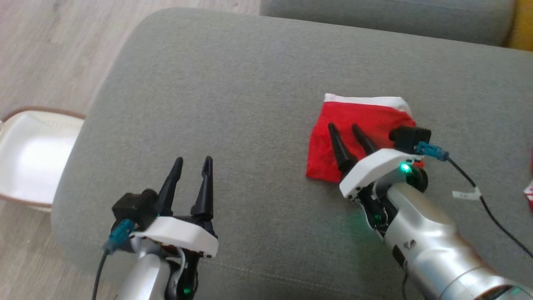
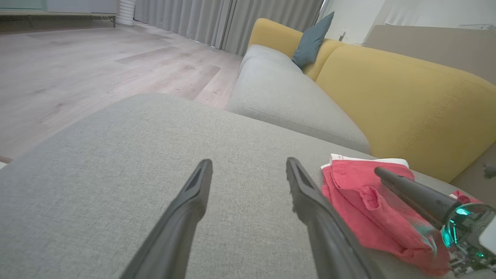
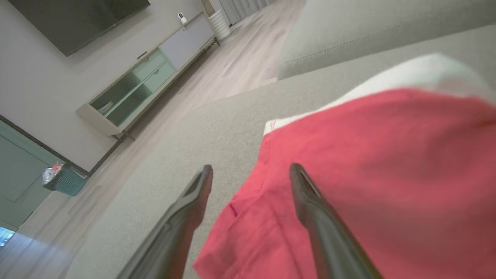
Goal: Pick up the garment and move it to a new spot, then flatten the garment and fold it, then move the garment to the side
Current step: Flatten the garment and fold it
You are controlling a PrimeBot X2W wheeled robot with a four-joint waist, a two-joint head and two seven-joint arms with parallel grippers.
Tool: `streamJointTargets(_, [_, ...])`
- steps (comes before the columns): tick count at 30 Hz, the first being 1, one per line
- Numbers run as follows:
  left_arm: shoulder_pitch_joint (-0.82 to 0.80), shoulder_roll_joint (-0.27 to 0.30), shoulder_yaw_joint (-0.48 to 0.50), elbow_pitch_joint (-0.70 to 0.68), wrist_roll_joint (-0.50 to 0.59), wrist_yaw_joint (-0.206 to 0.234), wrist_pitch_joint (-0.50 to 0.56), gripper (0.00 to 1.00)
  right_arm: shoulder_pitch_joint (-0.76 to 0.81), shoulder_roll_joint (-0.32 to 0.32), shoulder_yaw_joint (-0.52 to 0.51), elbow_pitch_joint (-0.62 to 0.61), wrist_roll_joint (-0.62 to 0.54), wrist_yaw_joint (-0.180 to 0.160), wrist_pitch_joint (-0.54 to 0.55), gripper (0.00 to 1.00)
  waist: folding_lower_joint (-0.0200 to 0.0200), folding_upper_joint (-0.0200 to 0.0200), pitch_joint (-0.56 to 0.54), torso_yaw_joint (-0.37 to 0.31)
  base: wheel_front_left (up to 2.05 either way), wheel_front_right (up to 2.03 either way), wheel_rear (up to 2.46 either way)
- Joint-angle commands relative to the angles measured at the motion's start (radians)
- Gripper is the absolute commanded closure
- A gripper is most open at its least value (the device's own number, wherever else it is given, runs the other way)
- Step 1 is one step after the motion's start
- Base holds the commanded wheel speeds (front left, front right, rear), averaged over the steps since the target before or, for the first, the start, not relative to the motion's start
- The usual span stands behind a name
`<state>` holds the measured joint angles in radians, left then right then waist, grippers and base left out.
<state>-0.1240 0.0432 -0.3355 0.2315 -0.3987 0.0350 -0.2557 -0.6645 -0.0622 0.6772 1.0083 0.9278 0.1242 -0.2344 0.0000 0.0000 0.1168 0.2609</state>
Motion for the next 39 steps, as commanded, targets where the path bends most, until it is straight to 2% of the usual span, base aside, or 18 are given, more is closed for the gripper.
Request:
streamJointTargets(1, [-0.026,0.007,0.045,-0.032,0.007,0.001,-0.006,0.00,-0.047,0.012,0.007,-0.023,-0.031,0.007,-0.021,0.00,0.0000,0.0000,-0.012,-0.027,0.00,0.00,0.00])
streamJointTargets(5, [-0.030,0.007,0.074,-0.053,0.013,0.000,-0.006,0.00,-0.071,-0.008,-0.079,-0.066,-0.161,0.007,-0.027,0.00,0.0000,0.0000,-0.025,-0.079,0.00,0.00,0.00])
streamJointTargets(6, [-0.032,0.007,0.080,-0.061,0.014,0.000,-0.006,0.00,-0.065,-0.020,-0.111,-0.093,-0.213,0.007,-0.027,0.00,0.0000,0.0000,-0.027,-0.091,0.00,0.00,0.00])
streamJointTargets(7, [-0.038,0.007,0.092,-0.078,0.017,-0.001,-0.006,0.00,-0.035,-0.041,-0.185,-0.158,-0.319,0.007,-0.027,0.00,0.0000,0.0000,-0.030,-0.115,0.00,0.00,0.00])
streamJointTargets(10, [-0.047,0.007,0.109,-0.101,0.017,-0.003,-0.006,0.00,0.043,-0.058,-0.300,-0.273,-0.488,0.007,-0.027,0.00,0.0000,0.0000,-0.035,-0.149,0.00,0.00,0.00])
streamJointTargets(18, [-0.055,0.007,0.148,-0.158,0.013,-0.006,-0.006,0.00,0.318,-0.010,-0.537,-0.615,-0.858,0.007,-0.027,0.00,0.0000,0.0000,-0.040,-0.240,0.00,0.00,0.00])
streamJointTargets(24, [-0.043,0.007,0.165,-0.175,0.014,-0.007,-0.006,0.00,0.424,0.009,-0.590,-0.720,-0.915,0.007,-0.027,0.00,0.0000,0.0000,-0.045,-0.273,0.00,0.00,0.00])
streamJointTargets(29, [-0.024,0.007,0.171,-0.181,0.010,-0.008,-0.006,0.00,0.474,0.011,-0.594,-0.760,-0.899,0.007,-0.027,0.00,0.0000,0.0000,-0.041,-0.290,0.00,0.00,0.00])
streamJointTargets(36, [-0.029,0.007,0.155,-0.184,0.004,-0.012,-0.006,0.00,0.468,0.012,-0.592,-0.776,-0.897,0.007,-0.027,0.00,0.0000,0.0000,-0.016,-0.272,0.00,0.00,0.00])
streamJointTargets(37, [-0.032,0.007,0.151,-0.183,0.002,-0.013,-0.006,0.00,0.461,0.012,-0.590,-0.776,-0.900,0.007,-0.027,0.88,0.0000,0.0000,-0.011,-0.264,0.00,0.00,0.00])
streamJointTargets(38, [-0.036,0.007,0.146,-0.182,0.000,-0.014,-0.006,0.00,0.453,0.012,-0.589,-0.775,-0.905,0.007,-0.027,1.00,0.0000,0.0000,-0.004,-0.255,0.00,0.00,0.00])
streamJointTargets(39, [-0.040,0.007,0.141,-0.181,-0.001,-0.015,-0.006,0.00,0.444,0.012,-0.585,-0.774,-0.909,0.007,-0.027,1.00,0.0000,0.0000,0.003,-0.246,0.00,0.00,0.00])
